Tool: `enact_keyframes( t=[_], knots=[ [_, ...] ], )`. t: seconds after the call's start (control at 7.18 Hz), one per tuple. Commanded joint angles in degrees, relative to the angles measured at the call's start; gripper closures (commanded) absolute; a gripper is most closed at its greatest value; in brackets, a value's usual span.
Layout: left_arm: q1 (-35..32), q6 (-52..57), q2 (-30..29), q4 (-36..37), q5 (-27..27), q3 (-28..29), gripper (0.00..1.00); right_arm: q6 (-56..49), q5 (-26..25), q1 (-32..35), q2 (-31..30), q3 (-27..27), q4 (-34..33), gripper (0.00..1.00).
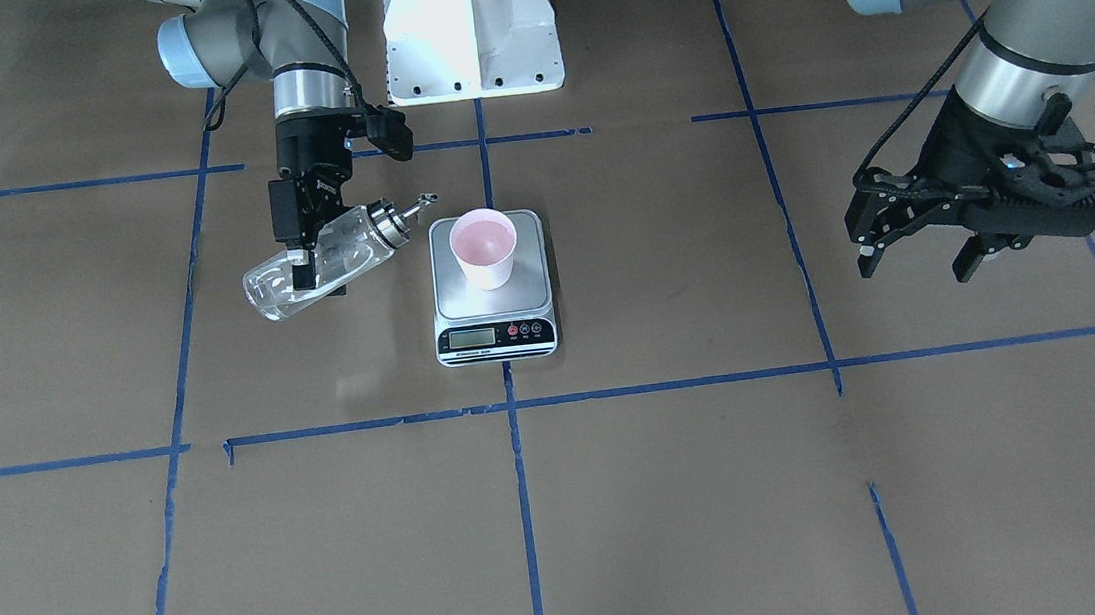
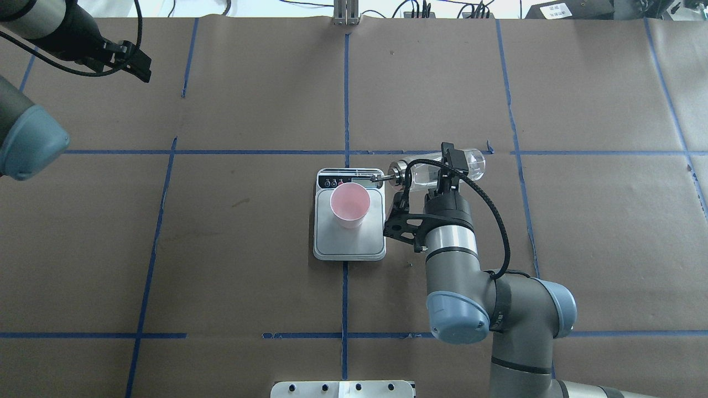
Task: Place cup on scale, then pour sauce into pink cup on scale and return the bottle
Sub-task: 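Tilt the glass bottle over the pink cup to pour sauce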
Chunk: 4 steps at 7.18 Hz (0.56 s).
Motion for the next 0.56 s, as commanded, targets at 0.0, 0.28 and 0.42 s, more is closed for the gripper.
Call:
enact_keyframes(
  t=[0.0,0.28,0.42],
  knots=[
    [0.0,0.0,0.6,-0.1,-0.1,-0.2,0.12,-0.2,-1.9,-0.2,1.3,-0.2,-6.5,1.00],
    [0.0,0.0,0.7,-0.1,-0.1,-0.3,0.12,-5.8,-3.2,-0.2,1.3,-0.6,-7.6,1.00],
    [0.0,-0.1,0.7,-0.1,-0.1,-0.3,0.12,-8.6,-4.3,-0.3,1.7,-0.7,-7.6,1.00]
  ],
)
